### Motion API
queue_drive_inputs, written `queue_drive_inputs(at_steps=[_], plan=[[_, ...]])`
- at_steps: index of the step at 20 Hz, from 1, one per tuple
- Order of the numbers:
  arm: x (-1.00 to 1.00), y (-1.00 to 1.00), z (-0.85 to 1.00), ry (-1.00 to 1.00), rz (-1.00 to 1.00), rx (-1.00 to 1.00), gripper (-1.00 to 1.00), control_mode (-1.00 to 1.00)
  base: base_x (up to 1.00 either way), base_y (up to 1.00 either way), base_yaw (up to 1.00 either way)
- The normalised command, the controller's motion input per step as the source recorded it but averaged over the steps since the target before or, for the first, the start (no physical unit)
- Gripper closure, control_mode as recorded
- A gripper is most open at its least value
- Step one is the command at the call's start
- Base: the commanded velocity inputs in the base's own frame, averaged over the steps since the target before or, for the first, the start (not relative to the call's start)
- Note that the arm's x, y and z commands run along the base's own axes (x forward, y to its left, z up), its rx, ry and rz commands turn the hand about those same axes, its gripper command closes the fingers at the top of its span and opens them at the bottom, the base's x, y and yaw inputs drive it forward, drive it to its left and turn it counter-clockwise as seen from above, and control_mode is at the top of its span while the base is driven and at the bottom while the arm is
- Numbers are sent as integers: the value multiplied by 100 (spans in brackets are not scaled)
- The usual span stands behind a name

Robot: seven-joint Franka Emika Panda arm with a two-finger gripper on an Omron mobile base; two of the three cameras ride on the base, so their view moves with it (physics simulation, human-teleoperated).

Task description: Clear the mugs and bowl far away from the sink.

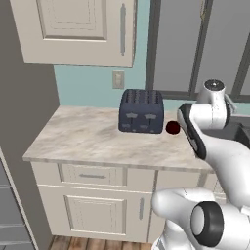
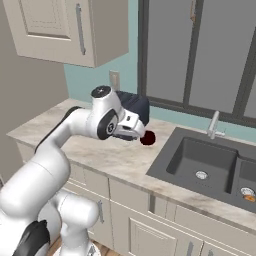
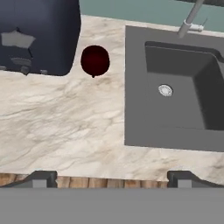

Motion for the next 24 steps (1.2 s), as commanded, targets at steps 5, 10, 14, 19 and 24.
queue_drive_inputs(at_steps=[5,10,14,19,24], plan=[[1,0,-57,0,0,10,-100,-100,0,0,0],[33,0,-25,0,0,11,-100,-100,0,0,0],[67,0,-1,0,0,3,-100,-100,0,0,0],[76,0,0,5,0,0,-100,-100,0,0,0],[71,0,-19,6,0,0,-100,-100,0,0,0]])
